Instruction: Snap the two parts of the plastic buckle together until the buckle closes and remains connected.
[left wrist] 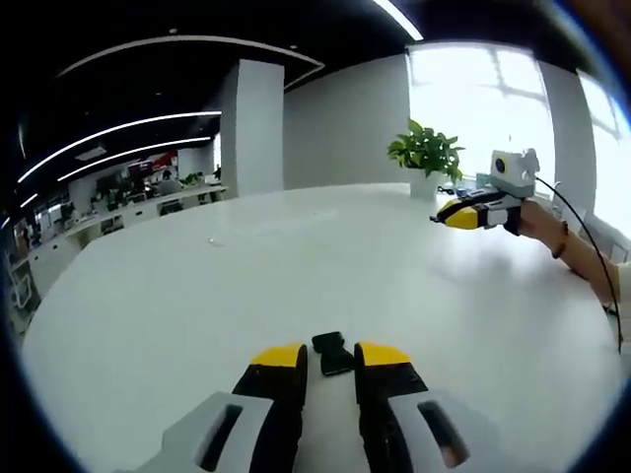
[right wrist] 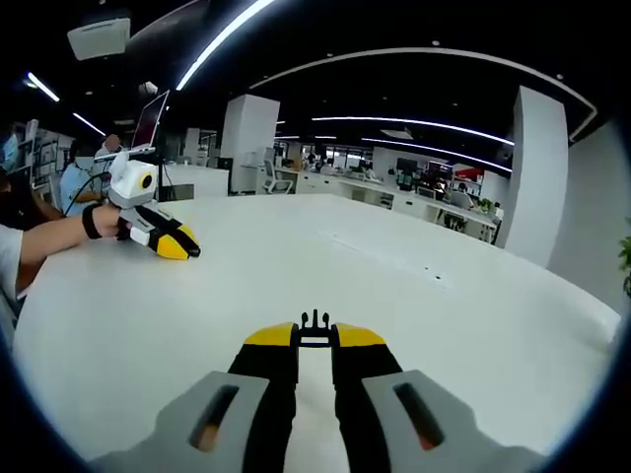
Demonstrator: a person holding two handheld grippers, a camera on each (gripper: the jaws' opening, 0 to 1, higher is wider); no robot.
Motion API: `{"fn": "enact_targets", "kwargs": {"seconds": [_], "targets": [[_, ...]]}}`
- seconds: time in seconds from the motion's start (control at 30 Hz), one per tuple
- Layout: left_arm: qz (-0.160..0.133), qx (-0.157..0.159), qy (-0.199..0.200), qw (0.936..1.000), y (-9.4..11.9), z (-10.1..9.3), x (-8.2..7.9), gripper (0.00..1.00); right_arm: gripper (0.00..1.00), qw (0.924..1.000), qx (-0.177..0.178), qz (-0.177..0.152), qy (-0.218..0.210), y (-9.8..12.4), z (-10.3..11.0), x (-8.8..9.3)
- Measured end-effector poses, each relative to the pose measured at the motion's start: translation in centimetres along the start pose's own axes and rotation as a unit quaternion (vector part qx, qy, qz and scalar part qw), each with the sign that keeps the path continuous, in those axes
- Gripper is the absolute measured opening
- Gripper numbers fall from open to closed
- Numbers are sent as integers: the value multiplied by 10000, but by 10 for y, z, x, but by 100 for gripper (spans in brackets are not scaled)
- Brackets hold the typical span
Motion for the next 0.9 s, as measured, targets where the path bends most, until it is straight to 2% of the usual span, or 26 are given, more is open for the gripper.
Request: {"fn": "enact_targets", "kwargs": {"seconds": [0.2, 0.73, 0.9], "targets": [[-15, 31, 23, 10000, 1, 1, 1, 13, 12, 10000, -3, 0, -4, 0, 0, 0], [-81, 135, -60, 9999, 1, 4, -1, 12, 12, 10000, -31, 3, 10, 0, 1, 0], [-58, 232, -235, 9994, -1, 13, -5, 12, 12, 10000, -43, -58, 5, 0, 1, -1]]}}
Point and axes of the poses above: the point that each gripper's makers call its tool centre point, and the gripper's own axes: y roughly backward along the fingers, z roughly to its left, x roughly out of its underside, the point moved 9 cm from there along y, roughly backward along the fingers, and after that the axes turned 13 degrees about -z, right-handed, at the moved point
